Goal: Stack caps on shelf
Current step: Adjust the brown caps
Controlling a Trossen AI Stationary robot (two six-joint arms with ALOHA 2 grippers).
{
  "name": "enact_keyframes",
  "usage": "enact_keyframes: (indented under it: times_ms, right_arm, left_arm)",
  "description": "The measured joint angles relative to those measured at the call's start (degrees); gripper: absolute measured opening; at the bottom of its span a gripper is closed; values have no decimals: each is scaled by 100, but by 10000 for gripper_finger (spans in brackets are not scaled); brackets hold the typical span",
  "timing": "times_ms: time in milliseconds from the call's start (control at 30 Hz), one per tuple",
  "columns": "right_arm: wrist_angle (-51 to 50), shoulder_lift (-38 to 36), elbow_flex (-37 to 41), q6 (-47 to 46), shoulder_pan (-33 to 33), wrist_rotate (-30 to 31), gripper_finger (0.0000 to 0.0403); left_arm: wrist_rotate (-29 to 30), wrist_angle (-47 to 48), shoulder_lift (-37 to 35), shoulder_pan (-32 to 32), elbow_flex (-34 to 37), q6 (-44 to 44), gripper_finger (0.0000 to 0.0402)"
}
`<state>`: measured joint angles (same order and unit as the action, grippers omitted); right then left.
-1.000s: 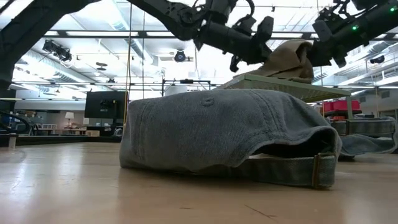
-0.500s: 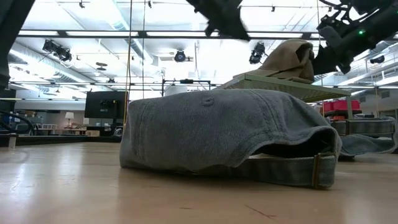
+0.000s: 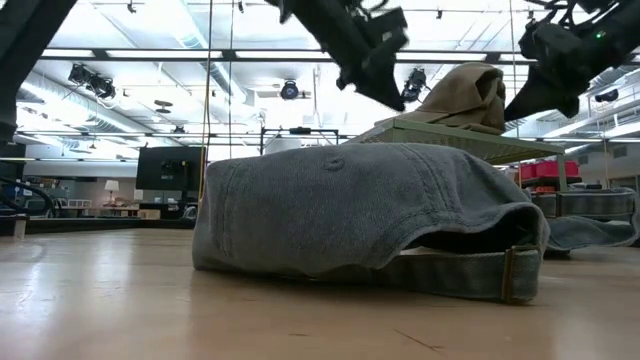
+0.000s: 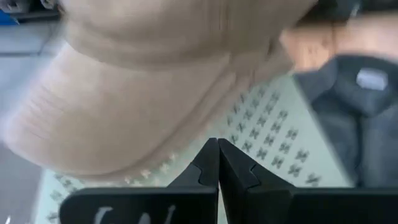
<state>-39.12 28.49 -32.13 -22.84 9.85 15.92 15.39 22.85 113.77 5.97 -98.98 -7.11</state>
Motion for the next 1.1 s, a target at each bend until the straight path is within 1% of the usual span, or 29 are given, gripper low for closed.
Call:
enact_keyframes:
  times_ms: [100, 233, 400, 467, 600, 733, 933, 1100]
  right_arm:
    - [-273, -2, -159, -227, 0, -95, 2]
    - [-532, 0, -276, -379, 0, -571, 2]
    - [-604, 2, -281, -448, 0, -999, 2]
    - [-524, 2, -281, -370, 0, -1171, 2]
    - [-36, 2, -281, -139, -60, -1805, 2]
    - [660, 2, -281, 129, -247, -2326, 2]
    - [1637, 17, -281, 529, -601, -2442, 2]
    - [2587, 206, -281, 1031, -911, -2443, 2]
  left_arm:
    - [6, 136, 150, 97, 9, -3, 2]
    - [73, 178, 173, 251, 9, 2, 2]
    - [77, 130, 173, 436, 9, 2, 2]
    - [-58, 135, 174, 512, 9, 0, 2]
    - [-345, 169, 271, 627, 2, 48, 2]
    - [-384, 34, 350, 664, -1, 48, 2]
    - [-599, -155, 429, 674, -9, 52, 2]
    - [-637, -484, 486, 672, -1, 50, 2]
